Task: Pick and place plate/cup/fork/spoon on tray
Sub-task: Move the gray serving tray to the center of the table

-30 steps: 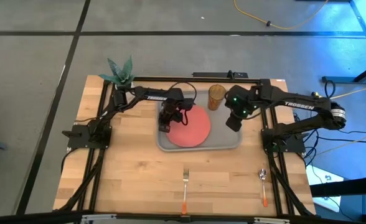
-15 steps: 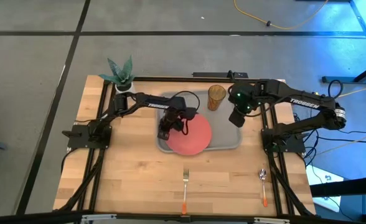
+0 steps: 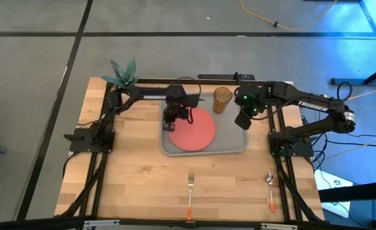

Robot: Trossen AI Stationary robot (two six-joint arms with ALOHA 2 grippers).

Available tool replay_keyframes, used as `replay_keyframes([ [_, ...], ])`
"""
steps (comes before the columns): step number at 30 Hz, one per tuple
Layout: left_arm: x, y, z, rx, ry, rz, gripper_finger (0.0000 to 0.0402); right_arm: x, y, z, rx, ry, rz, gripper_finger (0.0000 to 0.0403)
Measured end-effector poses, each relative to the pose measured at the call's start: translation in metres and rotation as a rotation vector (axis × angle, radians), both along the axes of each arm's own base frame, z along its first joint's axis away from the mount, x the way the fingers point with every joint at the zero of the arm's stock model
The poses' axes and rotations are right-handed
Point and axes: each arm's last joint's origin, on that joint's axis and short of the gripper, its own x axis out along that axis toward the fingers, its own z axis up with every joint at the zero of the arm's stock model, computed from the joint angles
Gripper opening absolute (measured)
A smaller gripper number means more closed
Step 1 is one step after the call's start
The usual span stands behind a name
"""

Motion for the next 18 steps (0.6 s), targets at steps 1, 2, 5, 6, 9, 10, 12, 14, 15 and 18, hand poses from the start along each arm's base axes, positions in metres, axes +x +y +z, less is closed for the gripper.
replay_keyframes([
  [1,-0.002,0.003,0.005,0.001,-0.01,0.017,0.0,0.0,0.0,-0.001,0.012,0.0,0.002,0.0002],
  [2,-0.005,0.005,0.009,0.002,-0.016,0.033,0.0,0.0,0.001,-0.004,0.033,-0.001,0.002,0.0002],
  [5,-0.012,0.009,0.026,0.013,-0.055,0.067,0.0,0.001,0.002,-0.018,0.097,0.01,-0.029,0.0002],
  [6,-0.014,0.008,0.034,0.016,-0.079,0.069,0.0,0.0,0.002,-0.024,0.111,0.019,-0.047,0.0002],
  [9,-0.02,0.006,0.055,0.039,-0.138,0.088,0.0,0.002,0.003,-0.046,0.179,0.017,-0.093,0.0003],
  [10,-0.022,0.006,0.06,0.046,-0.157,0.095,0.0,0.002,0.004,-0.053,0.201,0.014,-0.112,0.0003],
  [12,-0.028,0.004,0.074,0.062,-0.197,0.114,0.0,0.003,0.005,-0.068,0.228,0.002,-0.14,0.0003],
  [14,-0.034,0.002,0.089,0.079,-0.243,0.135,0.0,0.002,0.008,-0.083,0.255,0.001,-0.155,0.0003],
  [15,-0.036,0.001,0.095,0.088,-0.27,0.146,0.0,0.001,0.01,-0.09,0.272,0.004,-0.165,0.0003],
  [18,-0.045,-0.002,0.115,0.108,-0.339,0.179,0.0,-0.003,0.016,-0.11,0.313,0.025,-0.195,0.0003],
])
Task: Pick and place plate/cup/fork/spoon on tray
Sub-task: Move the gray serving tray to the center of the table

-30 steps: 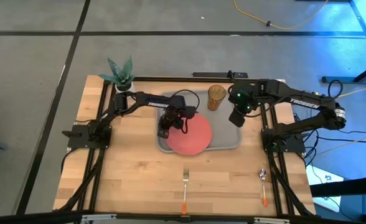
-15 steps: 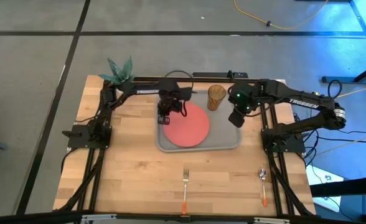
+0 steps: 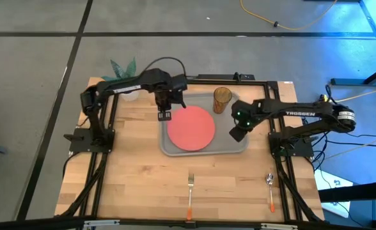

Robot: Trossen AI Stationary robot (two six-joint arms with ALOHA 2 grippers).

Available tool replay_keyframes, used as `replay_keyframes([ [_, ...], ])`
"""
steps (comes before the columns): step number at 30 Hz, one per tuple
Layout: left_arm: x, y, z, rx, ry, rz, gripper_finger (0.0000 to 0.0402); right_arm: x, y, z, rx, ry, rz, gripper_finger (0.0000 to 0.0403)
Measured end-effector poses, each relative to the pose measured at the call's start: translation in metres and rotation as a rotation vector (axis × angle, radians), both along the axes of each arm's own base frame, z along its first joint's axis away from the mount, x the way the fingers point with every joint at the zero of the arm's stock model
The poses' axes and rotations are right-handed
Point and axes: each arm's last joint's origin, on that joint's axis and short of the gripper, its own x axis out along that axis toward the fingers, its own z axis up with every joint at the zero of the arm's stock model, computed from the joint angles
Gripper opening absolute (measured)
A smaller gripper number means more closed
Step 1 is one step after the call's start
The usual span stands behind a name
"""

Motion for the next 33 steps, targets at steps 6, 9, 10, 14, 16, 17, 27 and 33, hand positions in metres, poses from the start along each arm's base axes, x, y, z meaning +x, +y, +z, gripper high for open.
replay_keyframes([
  [6,-0.018,-0.004,0.034,0.034,-0.145,0.071,0.0,-0.006,0.013,-0.029,0.033,0.026,-0.023,0.0003],
  [9,-0.025,-0.006,0.045,0.045,-0.19,0.096,0.0,-0.006,0.018,-0.04,0.052,0.027,-0.02,0.0003],
  [10,-0.026,-0.006,0.047,0.045,-0.196,0.106,0.0,-0.007,0.02,-0.043,0.056,0.035,-0.022,0.0003],
  [14,-0.029,-0.007,0.05,0.048,-0.208,0.113,0.0,-0.006,0.026,-0.059,0.06,0.054,-0.001,0.0003],
  [16,-0.029,-0.007,0.05,0.047,-0.206,0.113,0.0,-0.004,0.028,-0.066,0.061,0.06,0.009,0.0003],
  [17,-0.029,-0.007,0.05,0.047,-0.205,0.112,0.0,-0.004,0.03,-0.068,0.063,0.069,0.015,0.0003],
  [27,-0.031,-0.008,0.049,0.042,-0.186,0.113,0.0,0.014,0.048,-0.072,0.128,0.015,0.078,0.0003],
  [33,-0.031,-0.008,0.049,0.042,-0.183,0.113,0.0,0.024,0.063,-0.066,0.158,-0.023,0.126,0.0003],
])
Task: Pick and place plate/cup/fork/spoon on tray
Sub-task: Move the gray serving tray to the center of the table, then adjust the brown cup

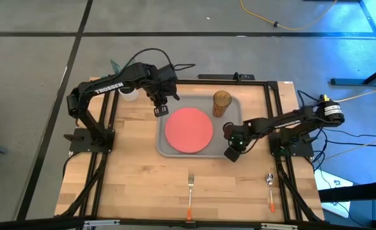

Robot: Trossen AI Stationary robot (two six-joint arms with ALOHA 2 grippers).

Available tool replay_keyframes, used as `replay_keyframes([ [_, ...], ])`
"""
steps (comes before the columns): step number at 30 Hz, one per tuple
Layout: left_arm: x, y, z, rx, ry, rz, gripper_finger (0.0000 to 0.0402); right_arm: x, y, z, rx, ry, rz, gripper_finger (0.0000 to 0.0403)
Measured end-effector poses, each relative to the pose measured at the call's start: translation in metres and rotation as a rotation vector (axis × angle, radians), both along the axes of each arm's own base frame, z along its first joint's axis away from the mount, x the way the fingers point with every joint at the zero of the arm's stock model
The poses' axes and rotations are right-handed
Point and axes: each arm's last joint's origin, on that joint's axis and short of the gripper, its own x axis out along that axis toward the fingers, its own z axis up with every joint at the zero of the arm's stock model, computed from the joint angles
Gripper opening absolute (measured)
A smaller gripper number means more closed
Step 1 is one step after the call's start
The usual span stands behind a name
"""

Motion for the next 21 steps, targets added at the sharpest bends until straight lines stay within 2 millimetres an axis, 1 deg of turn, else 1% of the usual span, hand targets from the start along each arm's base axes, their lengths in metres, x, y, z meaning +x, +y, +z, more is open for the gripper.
replay_keyframes([
  [4,0.0,0.0,0.0,0.002,0.002,-0.007,0.0,0.004,0.007,0.001,-0.008,-0.006,0.029,0.0003],
  [6,0.0,0.0,0.0,0.003,0.002,-0.007,0.0,0.006,0.009,0.01,-0.049,0.002,0.041,0.0002],
  [9,0.0,0.001,0.0,0.023,0.011,0.0,0.0,0.01,0.006,0.042,-0.128,0.014,0.073,0.0002],
  [12,0.0,0.001,0.0,0.027,0.012,0.001,0.0,0.01,-0.004,0.076,-0.24,0.062,0.058,0.0002],
  [16,0.0,0.001,0.0,0.027,0.012,0.0,0.0,0.012,-0.02,0.116,-0.357,0.084,0.007,0.0008],
  [21,0.0,0.001,0.0,0.027,0.012,0.001,0.0,0.015,-0.05,0.161,-0.471,0.033,-0.099,0.0034],
])
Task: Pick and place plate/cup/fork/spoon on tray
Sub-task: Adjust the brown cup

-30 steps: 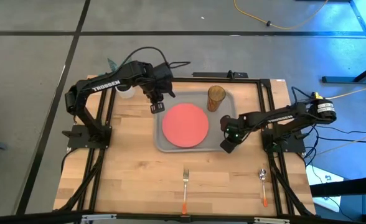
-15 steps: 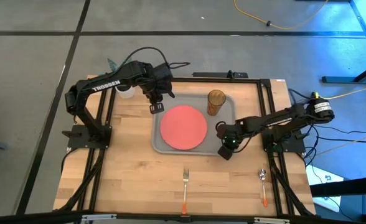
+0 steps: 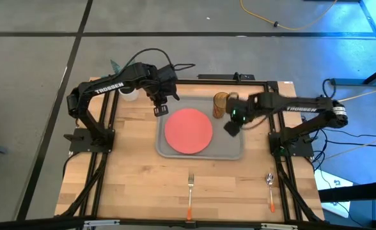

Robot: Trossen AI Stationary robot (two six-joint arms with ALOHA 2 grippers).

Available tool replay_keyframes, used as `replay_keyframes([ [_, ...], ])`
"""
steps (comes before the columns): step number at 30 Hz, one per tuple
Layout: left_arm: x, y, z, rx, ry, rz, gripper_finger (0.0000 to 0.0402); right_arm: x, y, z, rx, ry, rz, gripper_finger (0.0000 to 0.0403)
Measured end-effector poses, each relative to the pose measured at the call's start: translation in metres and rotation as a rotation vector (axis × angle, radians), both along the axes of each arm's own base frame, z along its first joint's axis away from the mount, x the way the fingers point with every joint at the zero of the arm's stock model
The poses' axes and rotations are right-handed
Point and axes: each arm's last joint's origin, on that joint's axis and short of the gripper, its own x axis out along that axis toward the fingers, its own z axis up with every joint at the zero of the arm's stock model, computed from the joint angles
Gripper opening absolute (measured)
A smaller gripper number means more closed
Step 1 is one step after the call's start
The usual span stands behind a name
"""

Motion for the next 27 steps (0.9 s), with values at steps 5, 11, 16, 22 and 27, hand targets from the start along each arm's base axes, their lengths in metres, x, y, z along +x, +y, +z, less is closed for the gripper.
replay_keyframes([
  [5,0.0,0.0,0.0,-0.001,0.0,-0.001,0.0,-0.004,-0.036,0.035,-0.039,-0.093,-0.084,0.0068],
  [11,0.0,0.0,0.0,-0.006,-0.002,-0.004,0.0,-0.02,-0.082,0.047,0.002,-0.159,-0.219,0.0112],
  [16,0.0,0.0,0.0,0.003,0.0,-0.033,0.0,-0.025,-0.113,0.04,0.043,-0.182,-0.278,0.0122],
  [22,0.0,0.0,0.0,0.006,0.002,-0.045,0.0,-0.014,-0.131,0.025,0.102,-0.186,-0.212,0.0121],
  [27,0.0,0.0,0.0,0.007,0.002,-0.045,0.0,-0.001,-0.14,0.005,0.106,-0.105,-0.139,0.0121],
])
